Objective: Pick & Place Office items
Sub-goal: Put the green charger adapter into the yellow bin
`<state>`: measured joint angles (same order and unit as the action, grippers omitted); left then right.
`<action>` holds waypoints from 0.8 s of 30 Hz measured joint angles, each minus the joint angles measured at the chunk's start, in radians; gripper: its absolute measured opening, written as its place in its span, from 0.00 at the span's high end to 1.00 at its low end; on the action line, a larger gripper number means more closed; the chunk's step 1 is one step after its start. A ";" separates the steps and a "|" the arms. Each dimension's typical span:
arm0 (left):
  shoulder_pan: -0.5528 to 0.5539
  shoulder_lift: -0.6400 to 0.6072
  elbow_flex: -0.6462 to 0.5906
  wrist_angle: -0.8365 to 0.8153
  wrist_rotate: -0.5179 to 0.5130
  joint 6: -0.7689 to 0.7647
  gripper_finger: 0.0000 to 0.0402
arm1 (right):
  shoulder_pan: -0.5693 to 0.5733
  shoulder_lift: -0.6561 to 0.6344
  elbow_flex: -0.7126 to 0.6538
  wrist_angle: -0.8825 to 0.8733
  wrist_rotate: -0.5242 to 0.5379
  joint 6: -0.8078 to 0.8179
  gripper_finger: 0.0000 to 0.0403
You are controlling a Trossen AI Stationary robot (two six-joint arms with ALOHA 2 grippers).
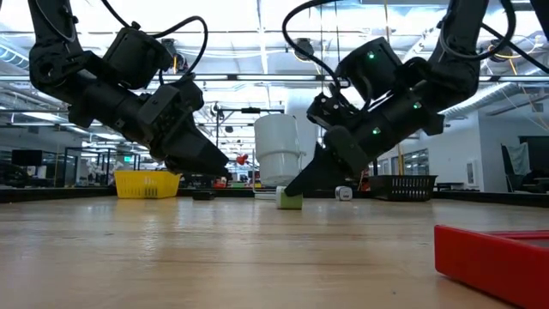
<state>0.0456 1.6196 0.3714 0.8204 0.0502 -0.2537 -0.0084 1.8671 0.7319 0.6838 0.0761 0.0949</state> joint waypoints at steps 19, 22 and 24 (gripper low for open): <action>-0.013 0.000 0.000 -0.020 -0.031 0.155 0.40 | 0.003 0.019 0.031 0.015 -0.025 -0.003 0.69; -0.031 0.000 0.000 -0.008 -0.129 0.187 0.40 | 0.003 0.019 0.030 0.132 -0.131 0.001 0.69; -0.044 0.000 0.000 -0.007 -0.157 0.206 0.40 | 0.005 0.019 0.030 0.184 -0.179 0.013 0.67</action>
<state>0.0019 1.6196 0.3714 0.8131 -0.1072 -0.0481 -0.0034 1.8858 0.7624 0.8681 -0.1025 0.1081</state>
